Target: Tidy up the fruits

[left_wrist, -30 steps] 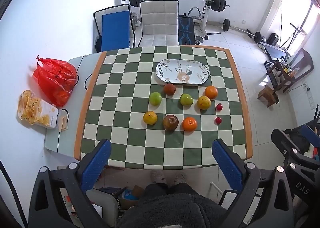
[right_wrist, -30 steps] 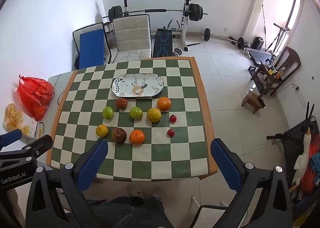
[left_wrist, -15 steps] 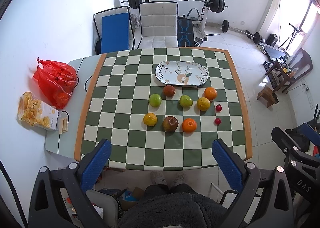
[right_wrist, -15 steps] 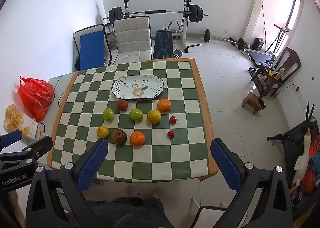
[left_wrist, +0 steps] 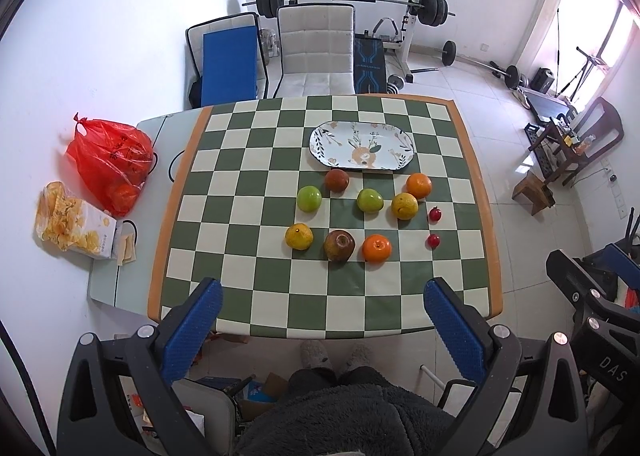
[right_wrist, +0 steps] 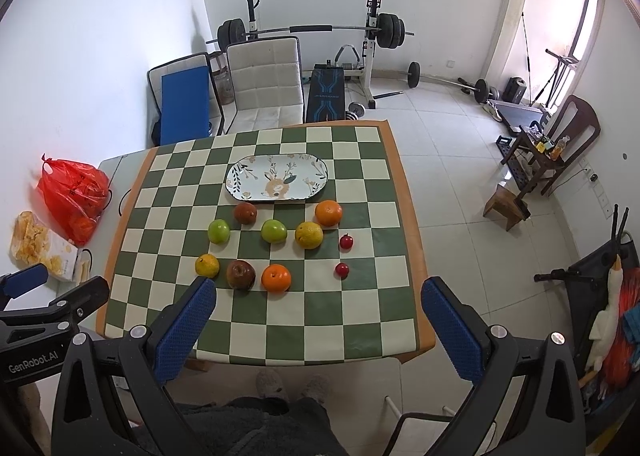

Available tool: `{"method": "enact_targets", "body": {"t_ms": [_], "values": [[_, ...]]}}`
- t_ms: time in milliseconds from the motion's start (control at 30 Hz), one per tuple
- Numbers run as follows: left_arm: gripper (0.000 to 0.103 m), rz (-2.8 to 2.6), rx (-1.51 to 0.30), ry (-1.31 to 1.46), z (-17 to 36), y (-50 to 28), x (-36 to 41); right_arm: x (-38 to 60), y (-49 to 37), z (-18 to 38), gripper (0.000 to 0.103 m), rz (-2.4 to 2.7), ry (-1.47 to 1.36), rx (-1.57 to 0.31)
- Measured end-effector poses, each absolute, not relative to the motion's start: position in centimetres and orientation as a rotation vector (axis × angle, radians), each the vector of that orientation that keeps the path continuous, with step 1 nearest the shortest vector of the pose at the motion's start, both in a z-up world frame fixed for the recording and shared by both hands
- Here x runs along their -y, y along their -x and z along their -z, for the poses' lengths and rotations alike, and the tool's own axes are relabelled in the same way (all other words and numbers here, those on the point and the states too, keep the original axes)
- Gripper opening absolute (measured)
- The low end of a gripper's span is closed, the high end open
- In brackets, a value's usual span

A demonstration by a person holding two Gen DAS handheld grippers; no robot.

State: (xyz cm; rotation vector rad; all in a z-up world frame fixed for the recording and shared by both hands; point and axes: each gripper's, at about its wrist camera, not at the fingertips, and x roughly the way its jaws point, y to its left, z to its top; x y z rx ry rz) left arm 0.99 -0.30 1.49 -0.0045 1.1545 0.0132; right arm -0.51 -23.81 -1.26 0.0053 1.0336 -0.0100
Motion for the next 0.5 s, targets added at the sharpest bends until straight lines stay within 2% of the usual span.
{"method": "enact_targets", "body": {"t_ms": [500], "values": [[0.103, -0.008, -1.137, 0.005, -2.3, 0.1, 0.8, 23.4, -0.5, -1.9, 0.103, 0.012, 0.001, -1.016]]}}
